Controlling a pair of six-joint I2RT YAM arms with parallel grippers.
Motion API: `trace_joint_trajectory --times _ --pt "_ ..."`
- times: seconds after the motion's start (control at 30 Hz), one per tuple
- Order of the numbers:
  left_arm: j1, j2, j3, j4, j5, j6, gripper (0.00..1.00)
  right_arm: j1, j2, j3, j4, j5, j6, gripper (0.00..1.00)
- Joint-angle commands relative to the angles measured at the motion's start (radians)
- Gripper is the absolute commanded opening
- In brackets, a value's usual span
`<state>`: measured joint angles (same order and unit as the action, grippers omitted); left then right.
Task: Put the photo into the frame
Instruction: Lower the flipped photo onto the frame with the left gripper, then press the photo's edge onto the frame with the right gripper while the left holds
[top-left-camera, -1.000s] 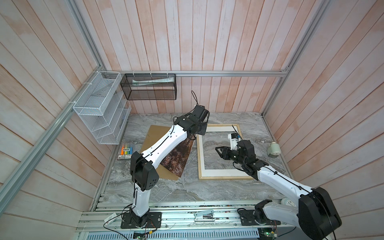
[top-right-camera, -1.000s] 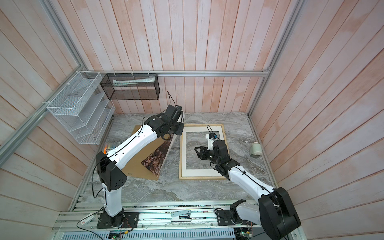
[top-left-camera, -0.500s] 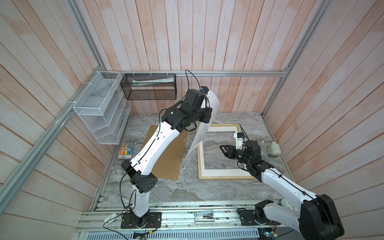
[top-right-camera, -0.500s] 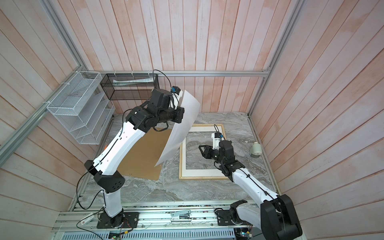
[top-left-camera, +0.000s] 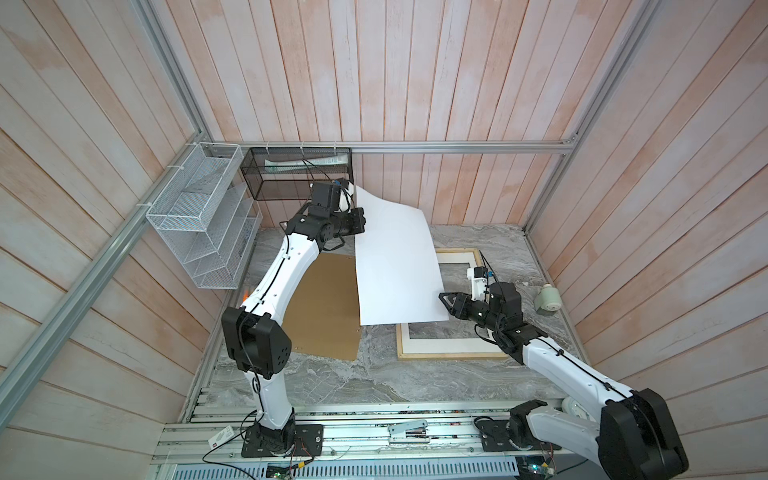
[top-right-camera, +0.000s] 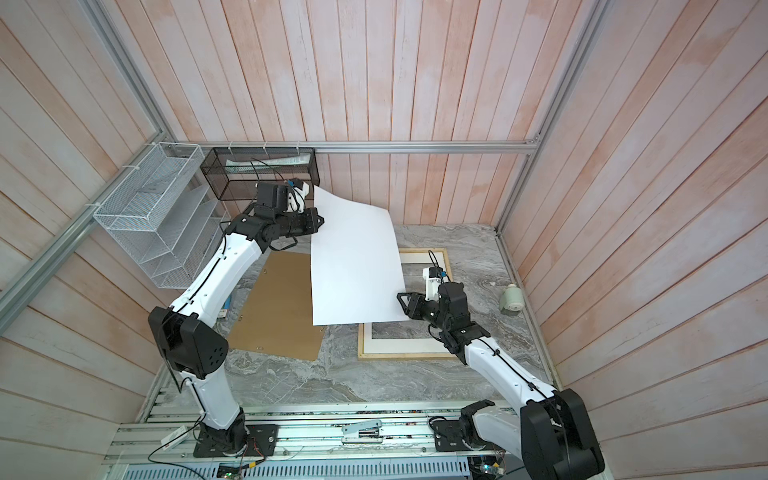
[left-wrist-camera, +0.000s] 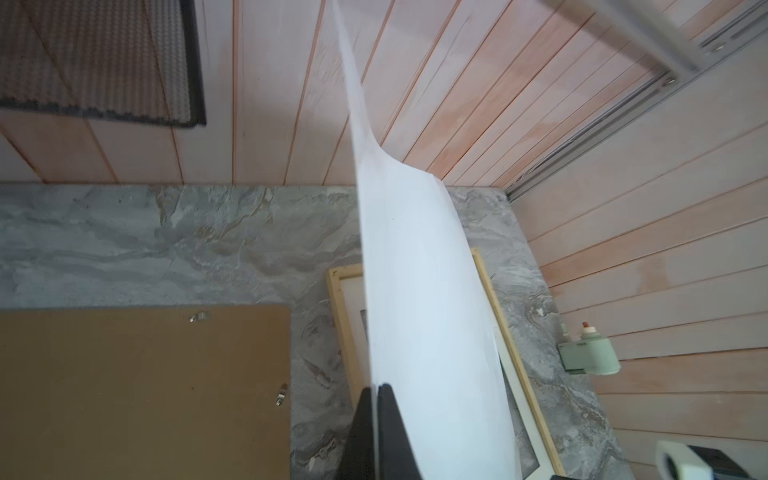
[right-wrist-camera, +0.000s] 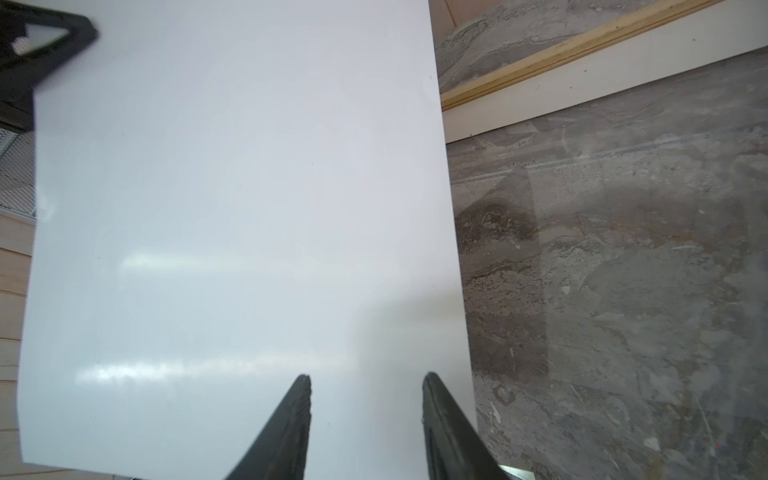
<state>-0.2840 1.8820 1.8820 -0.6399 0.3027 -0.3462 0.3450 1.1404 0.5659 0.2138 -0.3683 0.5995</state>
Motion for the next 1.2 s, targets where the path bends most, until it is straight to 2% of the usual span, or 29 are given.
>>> trace_joint_trajectory --times 0.0,0.3,0.5,0.63,0.77,1.0,1.17 --pt "0.023 0.009 -0.098 0.134 0.089 0.007 0.00 -0.007 -0.005 0.002 -0.020 -0.012 -0.004 0.46" --pt "0.032 0.020 -0.339 0.230 0.073 0.124 0.00 -0.008 0.077 0.022 -0.036 -0.036 -0.017 0.51" --pt "0.037 0.012 -0.426 0.244 -0.082 0.175 0.00 0.002 0.180 0.043 -0.025 -0.040 -0.023 0.52" --pt "0.039 0.027 -0.447 0.222 -0.213 0.200 0.00 0.057 0.254 0.068 -0.021 0.033 -0.026 0.52" --pt "0.049 0.044 -0.441 0.170 -0.317 0.227 0.00 0.096 0.331 0.099 -0.017 0.030 -0.018 0.52" --pt "0.058 0.012 -0.485 0.212 -0.324 0.236 0.00 0.171 0.440 0.139 0.037 0.010 0.013 0.52" --pt "0.060 0.018 -0.486 0.215 -0.333 0.239 0.00 0.184 0.501 0.155 0.077 -0.014 0.027 0.52"
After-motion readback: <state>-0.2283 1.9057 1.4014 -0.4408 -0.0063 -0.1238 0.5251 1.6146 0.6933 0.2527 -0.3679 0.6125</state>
